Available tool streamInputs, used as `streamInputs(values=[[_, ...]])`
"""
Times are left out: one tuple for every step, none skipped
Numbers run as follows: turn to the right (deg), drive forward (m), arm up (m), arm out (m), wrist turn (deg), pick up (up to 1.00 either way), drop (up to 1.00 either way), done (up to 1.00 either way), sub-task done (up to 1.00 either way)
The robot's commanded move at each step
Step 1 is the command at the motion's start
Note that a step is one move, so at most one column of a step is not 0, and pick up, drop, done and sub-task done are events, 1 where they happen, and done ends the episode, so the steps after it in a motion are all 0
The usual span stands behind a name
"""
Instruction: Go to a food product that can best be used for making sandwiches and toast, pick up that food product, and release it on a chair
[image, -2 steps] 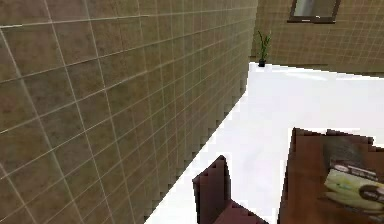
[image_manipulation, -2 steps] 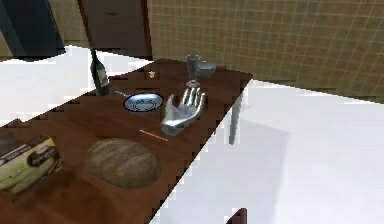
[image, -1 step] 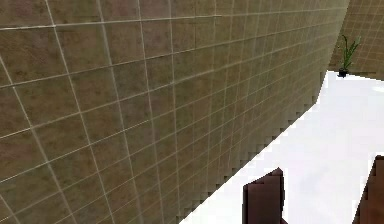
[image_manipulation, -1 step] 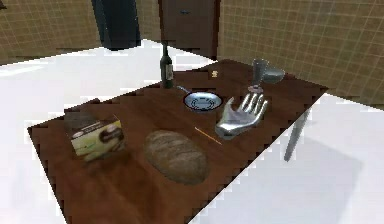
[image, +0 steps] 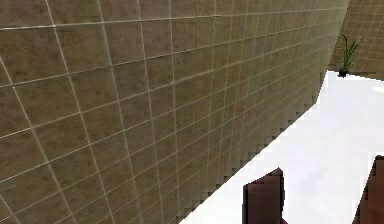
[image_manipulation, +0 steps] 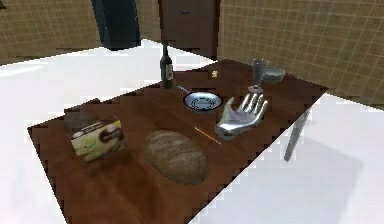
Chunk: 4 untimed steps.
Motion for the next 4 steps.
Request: streamInputs(values=[[0.0,0.0,0.38,0.0,0.0,0.0,0.0,0.0,0.0],[0.0,0.0,0.0,0.2,0.0,0.0,0.0,0.0,0.0],[0.0,0.0,0.0,0.0,45.0,0.0,0.0,0.0,0.0],[0.0,0.0,0.0,0.0,45.0,0.0,0.0,0.0,0.0]])
